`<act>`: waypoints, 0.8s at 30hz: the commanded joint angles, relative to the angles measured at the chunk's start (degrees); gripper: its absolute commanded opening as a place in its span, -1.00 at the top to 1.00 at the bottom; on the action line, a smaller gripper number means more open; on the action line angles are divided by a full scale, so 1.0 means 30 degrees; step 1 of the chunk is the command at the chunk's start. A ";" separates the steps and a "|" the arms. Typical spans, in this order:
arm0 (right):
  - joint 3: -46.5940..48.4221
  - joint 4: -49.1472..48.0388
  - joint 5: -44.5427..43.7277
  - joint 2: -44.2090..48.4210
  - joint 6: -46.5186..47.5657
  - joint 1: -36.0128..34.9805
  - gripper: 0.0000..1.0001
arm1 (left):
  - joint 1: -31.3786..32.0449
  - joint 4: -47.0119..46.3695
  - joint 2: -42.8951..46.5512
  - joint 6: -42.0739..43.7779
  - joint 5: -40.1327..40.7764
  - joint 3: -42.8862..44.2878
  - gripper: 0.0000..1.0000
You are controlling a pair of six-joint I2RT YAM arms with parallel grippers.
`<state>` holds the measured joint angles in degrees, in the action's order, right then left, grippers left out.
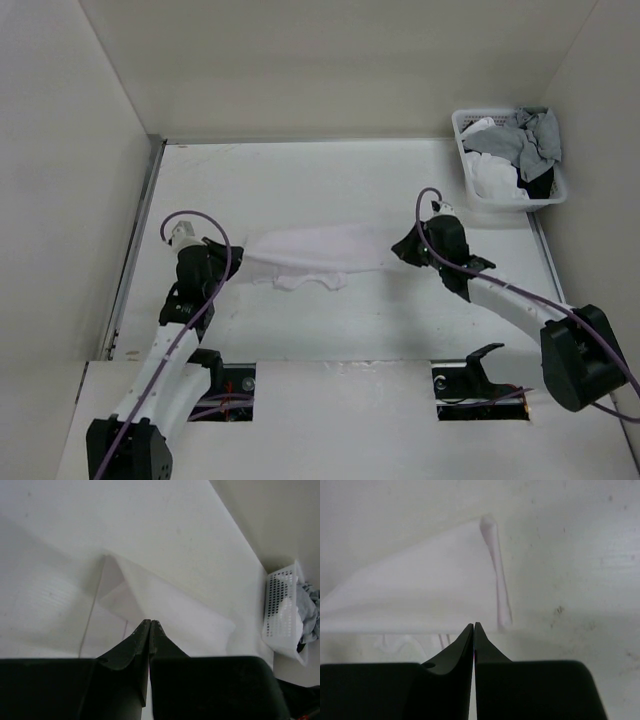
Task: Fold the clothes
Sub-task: Fold the tank top
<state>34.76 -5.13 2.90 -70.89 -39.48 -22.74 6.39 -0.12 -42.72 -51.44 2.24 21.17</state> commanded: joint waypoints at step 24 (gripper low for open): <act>0.2942 -0.1368 0.0233 -0.6835 0.0389 -0.0491 -0.14 | 0.4934 0.1046 -0.1979 -0.0490 0.2502 0.0353 0.42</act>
<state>41.08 -5.74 0.80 -89.52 -39.48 -25.47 15.94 12.88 -42.13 -52.21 6.85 19.40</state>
